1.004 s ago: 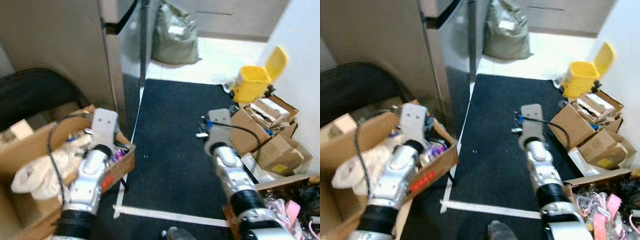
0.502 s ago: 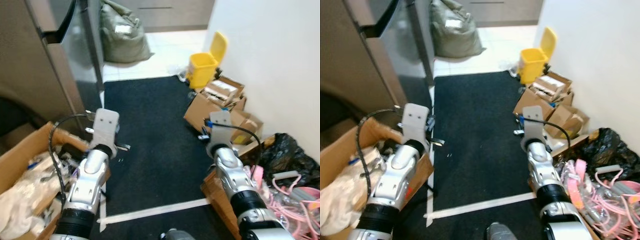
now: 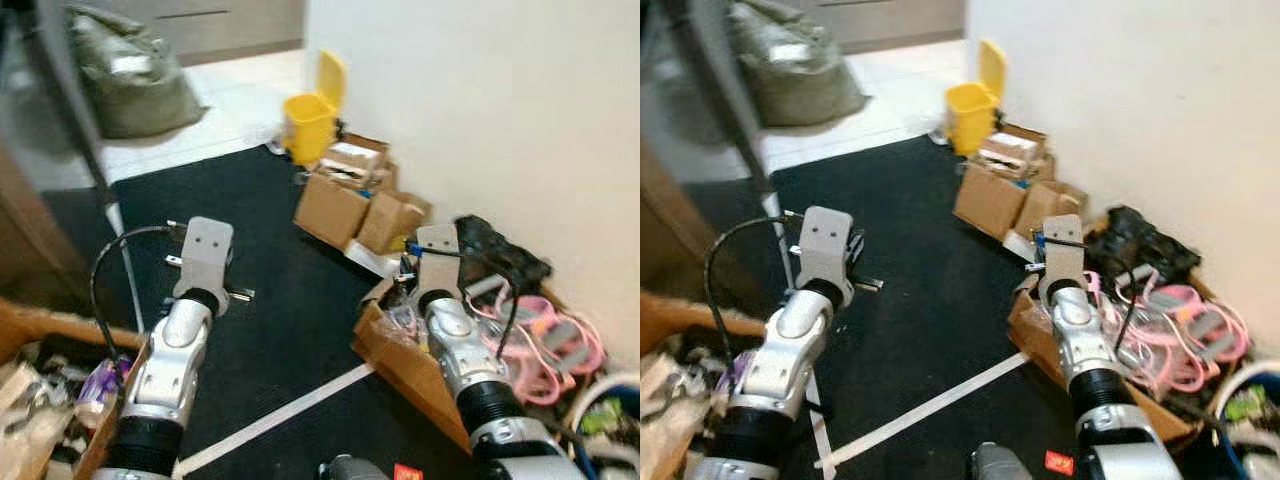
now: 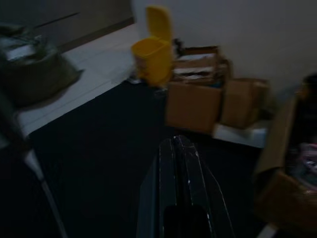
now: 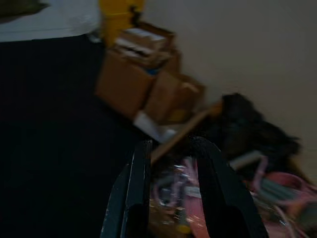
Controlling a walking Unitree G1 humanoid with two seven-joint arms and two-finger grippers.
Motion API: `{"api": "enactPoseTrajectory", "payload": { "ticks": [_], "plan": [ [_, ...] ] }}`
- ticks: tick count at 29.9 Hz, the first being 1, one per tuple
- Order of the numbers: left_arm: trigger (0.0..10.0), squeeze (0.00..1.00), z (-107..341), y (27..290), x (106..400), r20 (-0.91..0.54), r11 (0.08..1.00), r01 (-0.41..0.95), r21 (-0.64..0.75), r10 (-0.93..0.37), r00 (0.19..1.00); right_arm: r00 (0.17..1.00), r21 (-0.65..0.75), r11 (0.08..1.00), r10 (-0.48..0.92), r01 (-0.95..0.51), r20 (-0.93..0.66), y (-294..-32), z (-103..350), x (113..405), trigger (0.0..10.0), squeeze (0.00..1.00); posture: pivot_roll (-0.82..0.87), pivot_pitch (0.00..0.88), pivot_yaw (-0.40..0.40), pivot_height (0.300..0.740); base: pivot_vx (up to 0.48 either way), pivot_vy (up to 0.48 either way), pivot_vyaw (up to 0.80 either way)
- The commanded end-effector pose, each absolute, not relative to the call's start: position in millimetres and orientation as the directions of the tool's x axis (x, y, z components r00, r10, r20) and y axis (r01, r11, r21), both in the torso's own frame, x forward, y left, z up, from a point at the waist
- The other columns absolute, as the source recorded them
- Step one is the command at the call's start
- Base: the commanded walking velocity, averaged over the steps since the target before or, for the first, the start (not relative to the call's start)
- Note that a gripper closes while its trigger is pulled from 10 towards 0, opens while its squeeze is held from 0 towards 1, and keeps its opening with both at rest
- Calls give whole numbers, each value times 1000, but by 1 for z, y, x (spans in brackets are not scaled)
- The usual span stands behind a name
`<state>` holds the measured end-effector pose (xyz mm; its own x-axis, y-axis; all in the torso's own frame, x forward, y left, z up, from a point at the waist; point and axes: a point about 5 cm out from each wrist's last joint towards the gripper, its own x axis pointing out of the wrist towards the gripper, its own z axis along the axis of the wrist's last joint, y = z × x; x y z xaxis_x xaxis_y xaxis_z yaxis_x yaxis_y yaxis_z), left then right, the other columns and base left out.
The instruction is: Picking trash to rubbish bin
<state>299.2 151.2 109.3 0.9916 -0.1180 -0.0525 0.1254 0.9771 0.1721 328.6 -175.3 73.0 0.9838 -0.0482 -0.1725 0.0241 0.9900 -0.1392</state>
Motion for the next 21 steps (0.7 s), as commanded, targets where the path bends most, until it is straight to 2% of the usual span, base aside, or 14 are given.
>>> {"api": "enactPoseTrajectory", "payload": {
  "ticks": [1,21],
  "plan": [
    [10000,0,106,152,298,-68,975,125,182,-114,991,978,-137,990,-52,25,-203,-174,66,325,10000,0,52,25,-34,740,0,0,-800],
    [10000,0,106,152,299,-71,974,126,187,-114,991,977,-140,990,-60,31,-204,-174,66,324,10000,0,48,37,-22,740,0,0,-800]
  ]
}}
